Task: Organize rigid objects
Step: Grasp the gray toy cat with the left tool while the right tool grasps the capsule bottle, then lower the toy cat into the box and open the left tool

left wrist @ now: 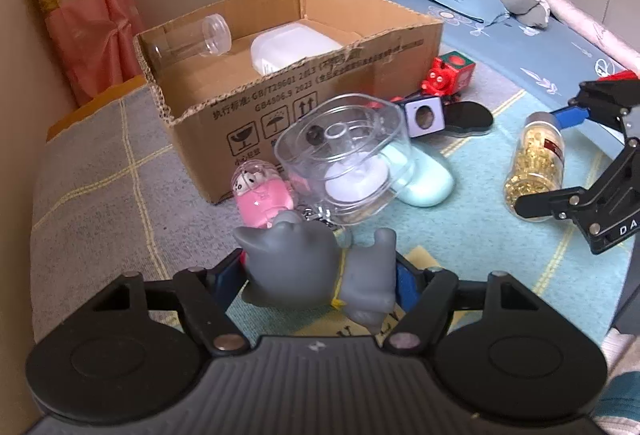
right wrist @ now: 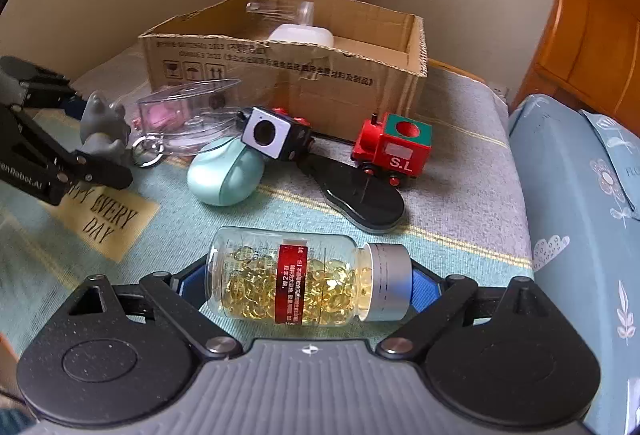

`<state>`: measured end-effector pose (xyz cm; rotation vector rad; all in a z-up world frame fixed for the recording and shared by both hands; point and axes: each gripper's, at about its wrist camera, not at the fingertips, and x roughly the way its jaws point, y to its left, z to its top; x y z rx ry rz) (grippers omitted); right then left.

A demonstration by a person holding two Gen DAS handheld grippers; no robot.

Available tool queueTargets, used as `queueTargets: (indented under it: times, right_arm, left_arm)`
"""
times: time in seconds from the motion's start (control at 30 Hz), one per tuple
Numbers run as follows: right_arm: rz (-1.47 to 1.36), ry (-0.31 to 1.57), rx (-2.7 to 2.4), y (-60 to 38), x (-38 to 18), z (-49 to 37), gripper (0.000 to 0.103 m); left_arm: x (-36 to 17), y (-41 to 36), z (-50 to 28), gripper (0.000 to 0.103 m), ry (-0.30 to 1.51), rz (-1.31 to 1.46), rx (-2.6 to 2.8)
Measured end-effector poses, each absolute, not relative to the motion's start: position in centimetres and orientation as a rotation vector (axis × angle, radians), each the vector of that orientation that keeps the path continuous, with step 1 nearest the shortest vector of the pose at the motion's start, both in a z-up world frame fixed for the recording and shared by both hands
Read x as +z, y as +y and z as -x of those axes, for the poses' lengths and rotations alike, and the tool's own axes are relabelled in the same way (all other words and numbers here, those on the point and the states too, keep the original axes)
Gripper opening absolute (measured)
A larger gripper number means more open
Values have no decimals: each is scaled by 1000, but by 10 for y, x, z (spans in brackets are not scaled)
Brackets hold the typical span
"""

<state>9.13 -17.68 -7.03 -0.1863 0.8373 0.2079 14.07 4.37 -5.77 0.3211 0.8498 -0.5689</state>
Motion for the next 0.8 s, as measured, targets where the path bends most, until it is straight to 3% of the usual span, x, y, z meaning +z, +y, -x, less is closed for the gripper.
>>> queueTargets:
  times: [0.33,0.8]
  right_arm:
    - [235,813,333,-181,-31,-84,96]
    - [256,693,389,-187,28,-115,97]
  left_arm:
    - [-15,41,-137,73,870,-300,-546]
    - [42,25,-187,73,736,-319,-495]
